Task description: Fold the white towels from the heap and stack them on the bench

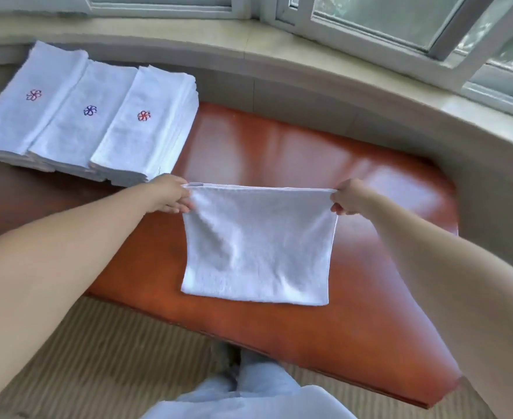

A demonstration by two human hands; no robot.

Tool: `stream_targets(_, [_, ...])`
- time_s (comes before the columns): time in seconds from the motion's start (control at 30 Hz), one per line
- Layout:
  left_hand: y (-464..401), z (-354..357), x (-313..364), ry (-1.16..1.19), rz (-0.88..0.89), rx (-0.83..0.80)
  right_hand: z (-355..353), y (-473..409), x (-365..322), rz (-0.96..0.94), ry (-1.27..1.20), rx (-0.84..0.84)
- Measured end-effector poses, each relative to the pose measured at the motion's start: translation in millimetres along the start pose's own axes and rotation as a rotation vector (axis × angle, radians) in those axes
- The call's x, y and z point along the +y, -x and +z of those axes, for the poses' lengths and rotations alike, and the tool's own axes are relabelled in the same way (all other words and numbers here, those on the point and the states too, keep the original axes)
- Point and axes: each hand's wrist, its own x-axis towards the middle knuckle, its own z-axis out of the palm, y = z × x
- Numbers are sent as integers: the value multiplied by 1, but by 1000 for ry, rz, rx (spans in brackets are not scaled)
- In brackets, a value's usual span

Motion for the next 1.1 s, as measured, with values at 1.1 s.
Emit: stream_targets(1.1, [-39, 121, -177, -262, 60, 172, 170, 12, 135, 67, -39, 108])
